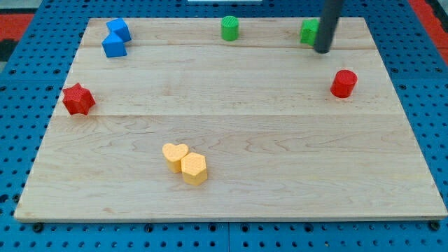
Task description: Slide the green circle to the bottom of the green star
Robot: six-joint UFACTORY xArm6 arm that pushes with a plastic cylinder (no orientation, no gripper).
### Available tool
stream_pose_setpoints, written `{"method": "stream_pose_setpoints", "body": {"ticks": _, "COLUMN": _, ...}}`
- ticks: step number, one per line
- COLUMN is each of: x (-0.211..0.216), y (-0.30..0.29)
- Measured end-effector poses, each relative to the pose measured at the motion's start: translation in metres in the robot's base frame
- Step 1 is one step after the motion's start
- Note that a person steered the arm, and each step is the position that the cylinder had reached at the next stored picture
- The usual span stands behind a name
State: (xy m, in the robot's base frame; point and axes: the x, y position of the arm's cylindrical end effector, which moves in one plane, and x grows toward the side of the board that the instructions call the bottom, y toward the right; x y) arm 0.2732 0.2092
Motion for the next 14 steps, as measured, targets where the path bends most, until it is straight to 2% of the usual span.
{"method": "stream_pose_setpoints", "body": {"ticks": 1, "x": -0.032, "y": 0.049}}
{"method": "stream_pose_setpoints", "body": {"ticks": 2, "x": -0.048, "y": -0.002}}
{"method": "stream_pose_setpoints", "body": {"ticks": 3, "x": -0.048, "y": -0.087}}
{"method": "stream_pose_setpoints", "body": {"ticks": 4, "x": -0.074, "y": -0.126}}
{"method": "stream_pose_setpoints", "body": {"ticks": 5, "x": -0.080, "y": -0.194}}
{"method": "stream_pose_setpoints", "body": {"ticks": 6, "x": -0.081, "y": -0.300}}
{"method": "stream_pose_setpoints", "body": {"ticks": 7, "x": -0.072, "y": -0.319}}
{"method": "stream_pose_setpoints", "body": {"ticks": 8, "x": -0.060, "y": -0.230}}
{"method": "stream_pose_setpoints", "body": {"ticks": 9, "x": -0.043, "y": -0.210}}
{"method": "stream_pose_setpoints", "body": {"ticks": 10, "x": -0.060, "y": -0.262}}
{"method": "stream_pose_setpoints", "body": {"ticks": 11, "x": -0.026, "y": -0.249}}
{"method": "stream_pose_setpoints", "body": {"ticks": 12, "x": -0.006, "y": -0.193}}
{"method": "stream_pose_setpoints", "body": {"ticks": 13, "x": -0.005, "y": -0.177}}
{"method": "stream_pose_setpoints", "body": {"ticks": 14, "x": 0.033, "y": -0.200}}
